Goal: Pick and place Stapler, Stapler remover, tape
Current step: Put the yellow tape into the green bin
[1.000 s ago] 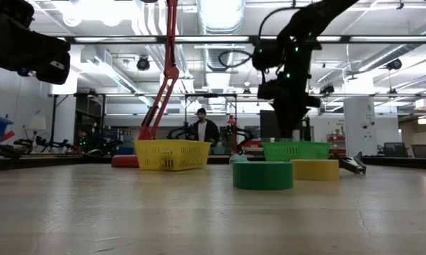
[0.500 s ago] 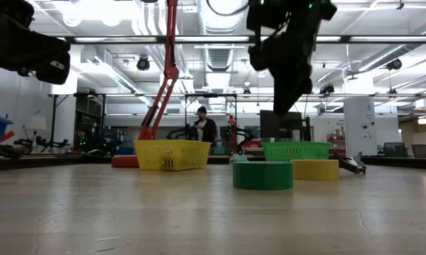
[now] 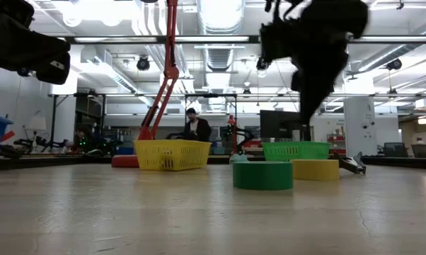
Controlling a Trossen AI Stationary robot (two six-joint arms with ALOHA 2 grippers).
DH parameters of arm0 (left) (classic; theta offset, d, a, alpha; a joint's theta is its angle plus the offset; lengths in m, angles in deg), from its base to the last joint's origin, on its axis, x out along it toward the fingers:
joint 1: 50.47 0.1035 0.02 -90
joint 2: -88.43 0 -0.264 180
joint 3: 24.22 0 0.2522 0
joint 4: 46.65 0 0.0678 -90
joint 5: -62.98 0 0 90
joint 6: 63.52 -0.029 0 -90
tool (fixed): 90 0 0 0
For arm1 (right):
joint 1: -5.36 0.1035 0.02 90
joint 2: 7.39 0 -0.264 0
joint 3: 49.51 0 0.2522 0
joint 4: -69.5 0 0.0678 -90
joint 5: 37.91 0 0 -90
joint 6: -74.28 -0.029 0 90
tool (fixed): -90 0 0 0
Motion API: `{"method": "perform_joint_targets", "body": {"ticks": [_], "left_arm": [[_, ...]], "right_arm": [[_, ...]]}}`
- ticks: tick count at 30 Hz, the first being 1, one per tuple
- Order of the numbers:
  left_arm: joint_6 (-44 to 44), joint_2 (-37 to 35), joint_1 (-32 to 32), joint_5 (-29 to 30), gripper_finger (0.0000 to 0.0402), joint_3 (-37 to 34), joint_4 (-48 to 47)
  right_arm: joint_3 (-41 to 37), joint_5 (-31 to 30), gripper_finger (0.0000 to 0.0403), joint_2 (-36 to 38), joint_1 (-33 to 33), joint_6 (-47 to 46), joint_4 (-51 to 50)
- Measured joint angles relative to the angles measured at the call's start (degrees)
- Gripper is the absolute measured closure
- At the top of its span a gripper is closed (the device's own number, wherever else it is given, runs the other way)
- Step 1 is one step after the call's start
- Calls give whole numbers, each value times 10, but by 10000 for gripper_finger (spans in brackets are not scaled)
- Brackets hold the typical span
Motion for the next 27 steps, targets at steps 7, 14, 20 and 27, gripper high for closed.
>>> {"method": "perform_joint_targets", "body": {"ticks": [7,14,20,27], "left_arm": [[0,4,0,0,367,0,2],[0,4,0,0,367,0,3],[0,4,0,0,367,0,3],[0,4,0,0,367,0,3]], "right_arm": [[-37,-5,267,-23,13,-27,38],[-81,-7,271,-25,13,-27,96],[-103,-14,283,-27,13,-30,117],[-106,-33,317,-28,13,-30,119]]}}
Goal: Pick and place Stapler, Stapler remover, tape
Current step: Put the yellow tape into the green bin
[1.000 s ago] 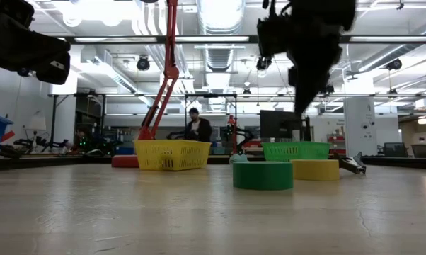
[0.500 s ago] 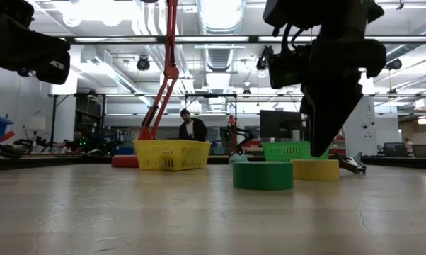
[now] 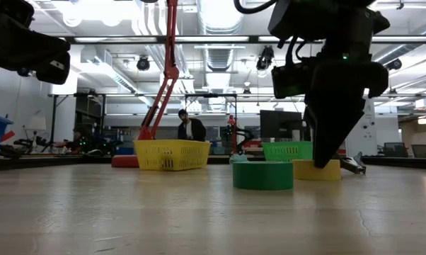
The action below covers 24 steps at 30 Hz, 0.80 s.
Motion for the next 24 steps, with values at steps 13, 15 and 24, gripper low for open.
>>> {"method": "perform_joint_targets", "body": {"ticks": [13,15,24], "left_arm": [[0,0,0,0,367,0,0],[0,0,0,0,367,0,0],[0,0,0,0,367,0,0]], "right_arm": [[30,-36,368,3,-6,43,-4],[52,-49,367,4,-13,68,-9],[184,-162,365,6,-83,185,-131]]}}
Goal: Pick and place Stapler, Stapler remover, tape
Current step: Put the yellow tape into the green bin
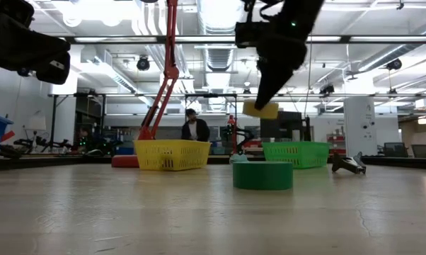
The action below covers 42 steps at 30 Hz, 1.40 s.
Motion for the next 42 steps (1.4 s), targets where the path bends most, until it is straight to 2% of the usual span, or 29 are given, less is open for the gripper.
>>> {"method": "perform_joint_targets", "body": {"ticks": [4,8,12,15,20,27,42], "left_arm": [[0,0,0,0,367,0,0],[0,0,0,0,367,0,0],[0,0,0,0,367,0,0],[0,0,0,0,367,0,0],[0,0,0,0,367,0,0],[0,0,0,0,367,0,0],[0,0,0,0,367,0,0]], "right_arm": [[35,-2,365,0,-54,15,-75],[36,3,365,4,-111,34,-99],[14,57,365,14,-173,44,-93],[-3,68,365,16,-210,44,-92],[-34,150,365,17,-263,57,-37],[-61,161,365,17,-287,56,-24],[-125,170,364,17,-287,50,40]]}}
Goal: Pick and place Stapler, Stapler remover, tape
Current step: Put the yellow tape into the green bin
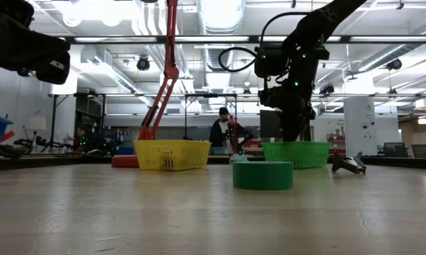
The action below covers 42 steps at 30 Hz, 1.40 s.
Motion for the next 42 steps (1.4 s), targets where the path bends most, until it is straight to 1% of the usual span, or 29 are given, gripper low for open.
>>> {"method": "perform_joint_targets", "body": {"ticks": [3,6,16,20,23,27,29,32,33,37,42], "left_arm": [[0,0,0,0,367,0,0],[0,0,0,0,367,0,0],[0,0,0,0,367,0,0],[0,0,0,0,367,0,0],[0,0,0,0,367,0,0],[0,0,0,0,367,0,0],[0,0,0,0,367,0,0],[0,0,0,0,367,0,0],[0,0,0,0,367,0,0],[0,0,0,0,367,0,0],[0,0,0,0,367,0,0]], "right_arm": [[-3,0,363,0,0,-2,3],[-3,-4,354,0,0,-5,7],[8,-6,282,0,0,-4,21],[14,-6,265,1,0,-9,19],[18,-6,262,2,0,-9,18],[16,-18,273,2,0,-11,18],[14,-40,281,2,0,-15,17],[12,-91,294,2,0,-26,17],[12,-95,300,2,0,-25,18],[11,-88,332,2,0,-21,20],[7,-40,381,-4,0,-6,35]]}}
